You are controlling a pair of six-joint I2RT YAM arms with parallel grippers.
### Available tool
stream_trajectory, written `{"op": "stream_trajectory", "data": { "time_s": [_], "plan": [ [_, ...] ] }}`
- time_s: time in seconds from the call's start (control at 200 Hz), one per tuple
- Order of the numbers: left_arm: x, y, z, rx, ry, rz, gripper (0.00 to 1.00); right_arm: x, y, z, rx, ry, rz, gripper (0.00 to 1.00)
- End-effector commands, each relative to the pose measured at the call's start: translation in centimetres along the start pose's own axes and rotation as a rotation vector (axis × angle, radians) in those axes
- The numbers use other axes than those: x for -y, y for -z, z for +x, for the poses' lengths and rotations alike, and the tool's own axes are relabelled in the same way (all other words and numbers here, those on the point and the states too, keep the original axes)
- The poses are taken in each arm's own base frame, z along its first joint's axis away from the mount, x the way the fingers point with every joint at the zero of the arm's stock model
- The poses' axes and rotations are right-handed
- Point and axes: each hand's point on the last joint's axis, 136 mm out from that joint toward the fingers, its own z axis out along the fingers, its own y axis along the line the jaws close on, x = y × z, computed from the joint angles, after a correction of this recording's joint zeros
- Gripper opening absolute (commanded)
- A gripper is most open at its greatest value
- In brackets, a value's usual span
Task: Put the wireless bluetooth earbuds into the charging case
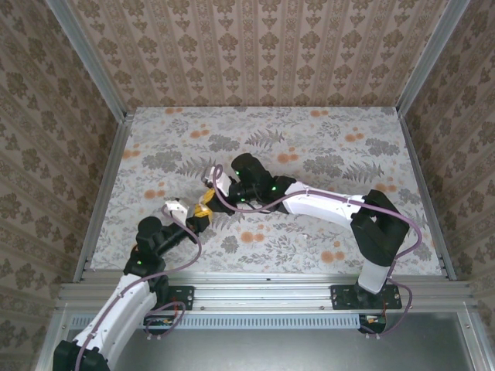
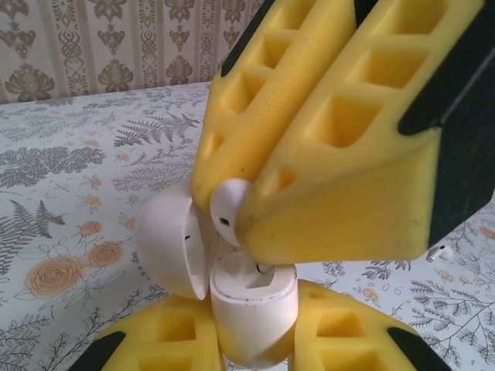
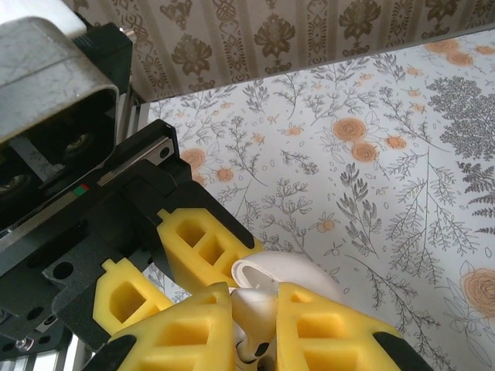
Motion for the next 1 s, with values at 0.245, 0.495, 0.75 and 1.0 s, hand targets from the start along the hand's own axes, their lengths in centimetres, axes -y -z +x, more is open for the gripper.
{"op": "stream_trajectory", "data": {
  "time_s": [0.245, 0.495, 0.75, 1.0],
  "plan": [
    [0.8, 0.2, -3.1, 0.078, -0.038, 0.027, 0.00, -1.2, 0.1, -0.1, 0.012, -0.007, -0.050, 0.33],
    [0.7, 0.1, -2.6, 0.061, -0.039, 0.025, 0.00, -0.7, 2.8, -3.0, 0.116, -0.077, -0.052, 0.41],
    [0.8, -0.1, -2.0, 0.036, -0.061, 0.029, 0.00, 0.5, 7.6, -2.3, 0.044, -0.306, -0.042, 0.41],
    [0.8, -0.8, -1.2, -0.011, -0.065, 0.048, 0.00, 1.8, 13.0, 7.3, -0.392, -0.531, 0.181, 0.41]
  ]
}}
